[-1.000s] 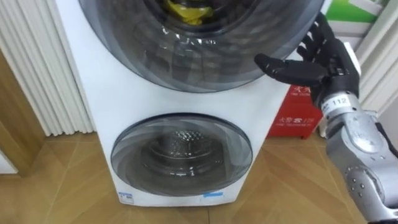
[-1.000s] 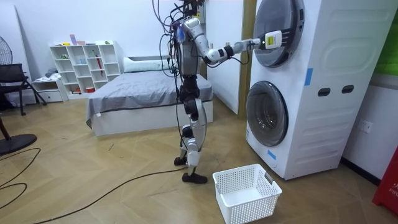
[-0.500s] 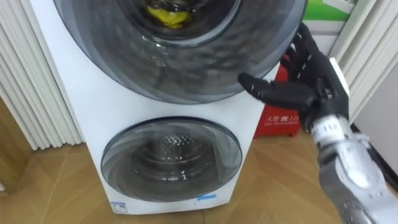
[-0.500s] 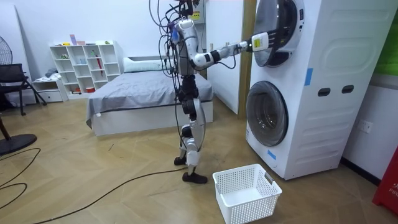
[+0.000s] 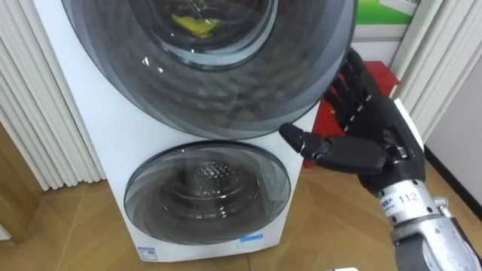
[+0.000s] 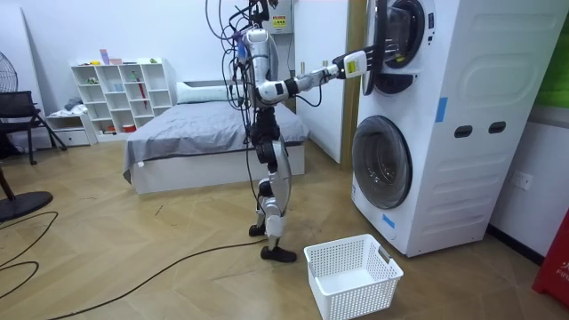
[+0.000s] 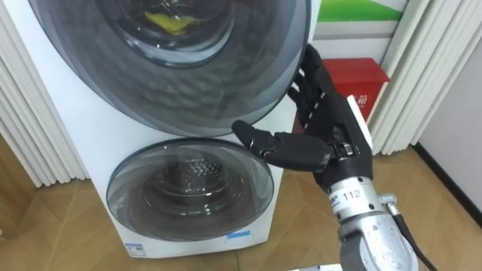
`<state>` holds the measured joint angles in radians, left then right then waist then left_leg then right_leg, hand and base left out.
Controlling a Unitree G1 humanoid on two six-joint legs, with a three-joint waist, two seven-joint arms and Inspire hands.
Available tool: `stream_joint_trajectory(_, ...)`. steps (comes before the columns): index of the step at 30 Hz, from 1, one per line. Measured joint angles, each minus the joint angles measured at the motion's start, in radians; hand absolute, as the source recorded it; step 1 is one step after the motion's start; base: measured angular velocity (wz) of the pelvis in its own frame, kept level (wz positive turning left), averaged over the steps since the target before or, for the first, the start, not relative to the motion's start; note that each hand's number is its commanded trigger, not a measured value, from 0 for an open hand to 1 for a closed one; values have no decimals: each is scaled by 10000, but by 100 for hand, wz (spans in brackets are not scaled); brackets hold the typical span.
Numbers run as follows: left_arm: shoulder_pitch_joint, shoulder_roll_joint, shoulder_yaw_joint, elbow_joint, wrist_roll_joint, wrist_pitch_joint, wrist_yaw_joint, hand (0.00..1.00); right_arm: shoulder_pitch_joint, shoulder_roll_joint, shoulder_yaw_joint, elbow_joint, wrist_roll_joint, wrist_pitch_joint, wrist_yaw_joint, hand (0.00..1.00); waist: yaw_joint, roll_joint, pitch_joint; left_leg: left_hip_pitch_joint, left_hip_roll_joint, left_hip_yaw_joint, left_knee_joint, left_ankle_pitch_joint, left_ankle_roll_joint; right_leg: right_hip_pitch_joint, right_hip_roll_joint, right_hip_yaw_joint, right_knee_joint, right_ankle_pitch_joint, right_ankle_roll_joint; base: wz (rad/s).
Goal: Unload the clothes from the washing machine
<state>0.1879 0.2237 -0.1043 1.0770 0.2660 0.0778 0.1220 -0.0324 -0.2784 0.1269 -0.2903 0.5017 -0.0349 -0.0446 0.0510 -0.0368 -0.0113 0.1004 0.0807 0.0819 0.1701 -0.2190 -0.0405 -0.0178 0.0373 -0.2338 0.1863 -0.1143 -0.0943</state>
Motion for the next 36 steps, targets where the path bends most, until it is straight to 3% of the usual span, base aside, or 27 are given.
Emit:
stream_joint_trajectory(13, -67, -88, -198, 14, -1, -2, -263, 0, 1, 201, 74, -10, 29, -11, 834, 0, -230, 32, 17, 150, 14, 503, -48, 1, 0, -17, 64, 356, -5, 8, 10, -8)
stream_joint_trajectory(21, -268, -74, -380, 21, 26, -9, -438, 0, 43, 185, 184, -381, -280, 126, 920, 0, -297, 110, 25, 140, 35, 597, -36, 1, -1, -35, 121, 492, -45, 9, 7, -5)
stream_joint_trajectory(30, -777, 40, -577, 123, 6, -240, -517, 0, 41, 185, 554, -742, -588, 249, 1062, 0, -215, 103, 23, 146, 154, 726, -75, 2, -2, -188, 296, 791, -12, 70, -135, -12)
stream_joint_trajectory(36, -809, 292, -658, 109, -5, -404, -516, 0, 41, 237, 700, -750, -569, 253, 1062, 0, -185, -82, 40, 147, 214, 725, -58, 23, -39, -190, 357, 802, -10, 74, -213, -3)
